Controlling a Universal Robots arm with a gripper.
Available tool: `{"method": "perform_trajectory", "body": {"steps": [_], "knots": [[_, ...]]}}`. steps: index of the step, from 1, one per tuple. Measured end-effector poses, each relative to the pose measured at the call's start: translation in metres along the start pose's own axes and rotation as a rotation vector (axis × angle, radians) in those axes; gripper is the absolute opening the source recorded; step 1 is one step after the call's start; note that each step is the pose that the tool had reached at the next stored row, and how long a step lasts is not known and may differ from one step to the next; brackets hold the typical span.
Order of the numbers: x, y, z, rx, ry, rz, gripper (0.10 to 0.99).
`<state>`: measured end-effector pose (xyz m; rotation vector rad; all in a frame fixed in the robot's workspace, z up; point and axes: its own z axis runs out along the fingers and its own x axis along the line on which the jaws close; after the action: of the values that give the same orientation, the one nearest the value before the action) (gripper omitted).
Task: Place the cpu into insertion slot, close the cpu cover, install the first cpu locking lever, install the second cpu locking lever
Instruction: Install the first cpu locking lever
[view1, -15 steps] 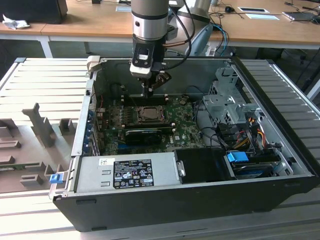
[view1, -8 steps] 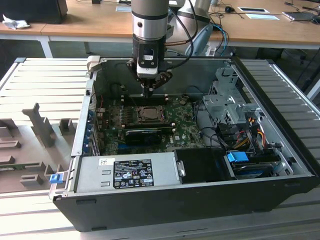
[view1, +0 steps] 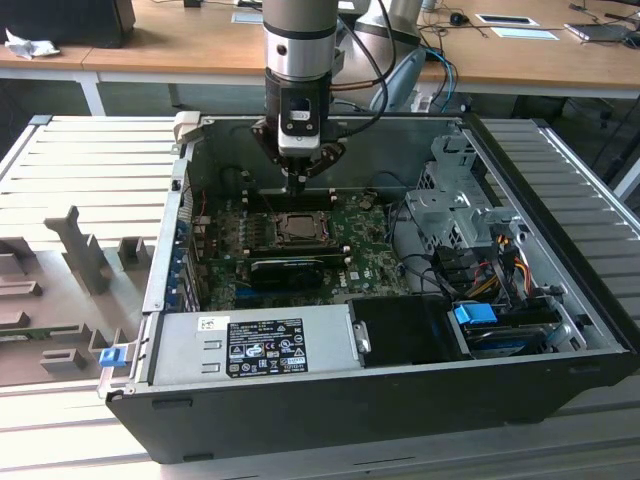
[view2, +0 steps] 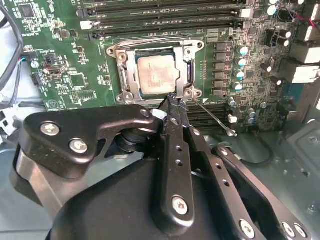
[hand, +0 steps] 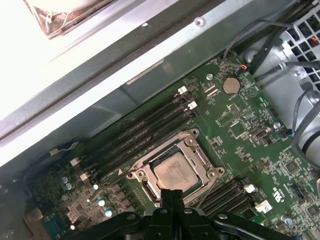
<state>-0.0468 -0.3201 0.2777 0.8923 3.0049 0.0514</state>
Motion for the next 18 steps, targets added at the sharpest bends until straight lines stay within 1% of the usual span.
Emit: {"method": "perform_trajectory", "body": {"steps": [17, 18], "knots": [[0.0000, 0.0000, 0.0000, 0.000, 0.0040, -0.121, 0.106], [0.0000, 0.0000, 0.0000, 0.000, 0.0045, -0.134, 0.106]]}}
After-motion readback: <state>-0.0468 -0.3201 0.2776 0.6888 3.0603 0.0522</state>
